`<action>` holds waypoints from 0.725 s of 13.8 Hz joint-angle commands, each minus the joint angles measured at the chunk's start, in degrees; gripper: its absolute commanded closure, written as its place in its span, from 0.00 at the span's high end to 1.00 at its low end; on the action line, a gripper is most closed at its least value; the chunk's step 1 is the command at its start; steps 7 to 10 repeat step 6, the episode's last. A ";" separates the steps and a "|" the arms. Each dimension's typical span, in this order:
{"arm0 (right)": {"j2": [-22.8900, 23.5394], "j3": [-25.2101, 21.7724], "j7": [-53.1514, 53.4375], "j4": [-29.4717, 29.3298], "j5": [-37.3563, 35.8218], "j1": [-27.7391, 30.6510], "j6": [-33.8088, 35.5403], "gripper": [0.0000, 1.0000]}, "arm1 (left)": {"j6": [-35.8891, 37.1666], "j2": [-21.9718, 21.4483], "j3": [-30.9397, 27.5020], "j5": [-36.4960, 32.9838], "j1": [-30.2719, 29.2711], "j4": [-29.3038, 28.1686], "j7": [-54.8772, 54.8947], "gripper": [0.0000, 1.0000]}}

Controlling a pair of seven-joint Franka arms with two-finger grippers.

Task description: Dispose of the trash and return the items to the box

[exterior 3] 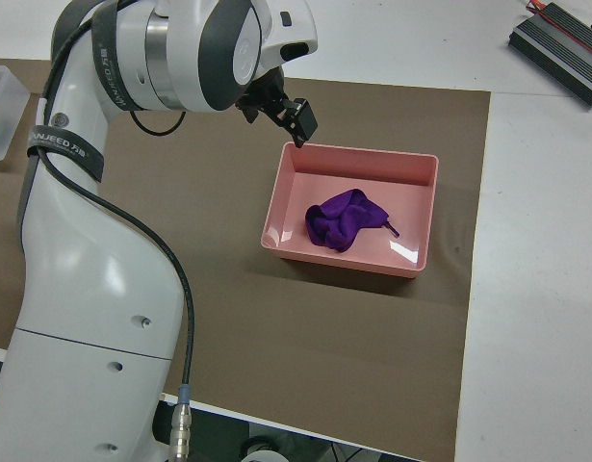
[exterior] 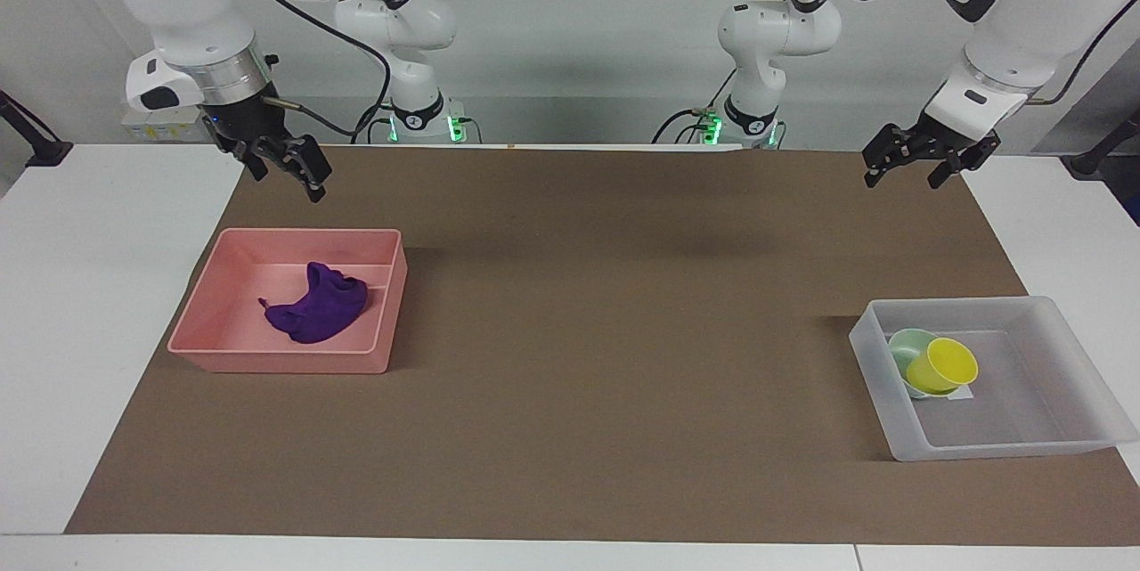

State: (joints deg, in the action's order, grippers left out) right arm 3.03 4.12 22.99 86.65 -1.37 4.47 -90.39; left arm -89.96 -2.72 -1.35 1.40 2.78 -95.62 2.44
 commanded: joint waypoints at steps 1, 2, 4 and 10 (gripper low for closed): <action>0.05 0.36 -0.85 -0.52 0.40 0.63 0.83 1.00 | 1.45 -0.97 -1.20 0.89 1.35 -0.01 -0.33 1.00; 0.05 0.36 -0.85 -0.52 0.40 0.63 0.83 1.00 | 1.36 -0.88 -1.20 0.89 1.35 -0.01 -0.24 1.00; 0.05 0.36 -0.85 -0.52 0.40 0.63 0.91 1.00 | 1.27 -0.62 -1.20 0.71 1.35 0.08 0.02 1.00; 0.05 0.36 -0.85 -0.52 0.40 0.71 0.83 1.00 | 1.10 -0.53 -1.20 0.80 1.35 0.08 -0.15 1.00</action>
